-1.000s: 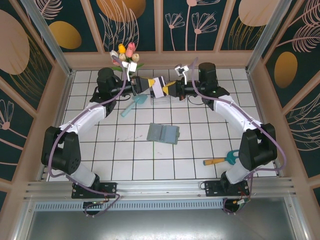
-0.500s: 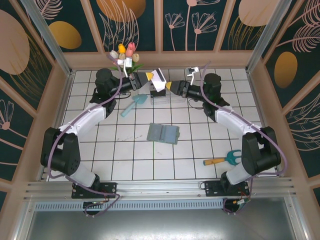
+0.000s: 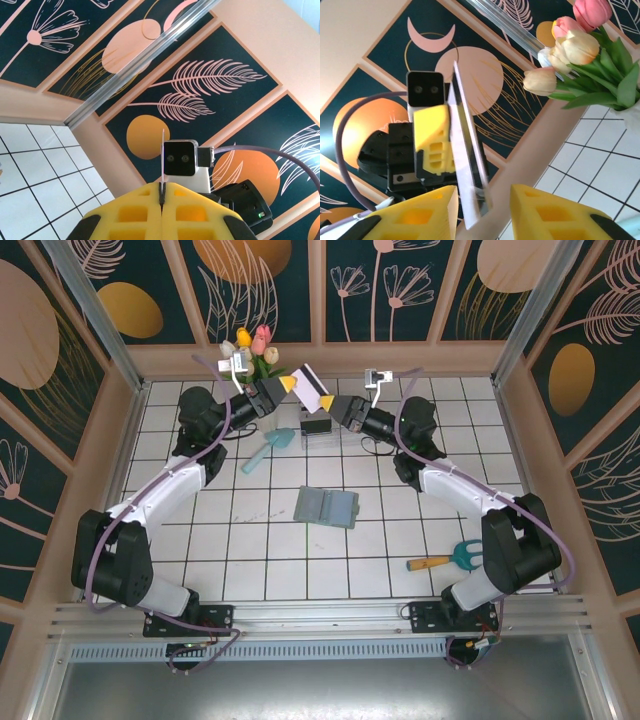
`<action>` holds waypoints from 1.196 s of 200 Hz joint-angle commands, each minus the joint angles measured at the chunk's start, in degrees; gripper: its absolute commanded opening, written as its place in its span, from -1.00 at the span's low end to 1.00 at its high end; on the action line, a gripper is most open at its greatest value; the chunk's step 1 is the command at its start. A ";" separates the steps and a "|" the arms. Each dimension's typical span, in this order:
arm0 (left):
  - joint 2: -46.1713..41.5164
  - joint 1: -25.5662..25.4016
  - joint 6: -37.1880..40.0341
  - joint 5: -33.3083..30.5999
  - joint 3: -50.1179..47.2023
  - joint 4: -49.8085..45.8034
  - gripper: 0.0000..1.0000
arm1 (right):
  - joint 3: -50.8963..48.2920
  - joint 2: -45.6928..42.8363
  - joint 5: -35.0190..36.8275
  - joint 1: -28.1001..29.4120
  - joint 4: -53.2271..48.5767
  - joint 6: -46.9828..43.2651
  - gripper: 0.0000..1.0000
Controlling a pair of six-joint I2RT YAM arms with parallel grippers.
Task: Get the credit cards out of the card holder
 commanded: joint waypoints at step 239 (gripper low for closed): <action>-10.84 9.92 13.39 -12.00 -11.08 -37.90 0.97 | 16.44 5.14 -0.87 -6.24 -43.81 -63.81 -1.00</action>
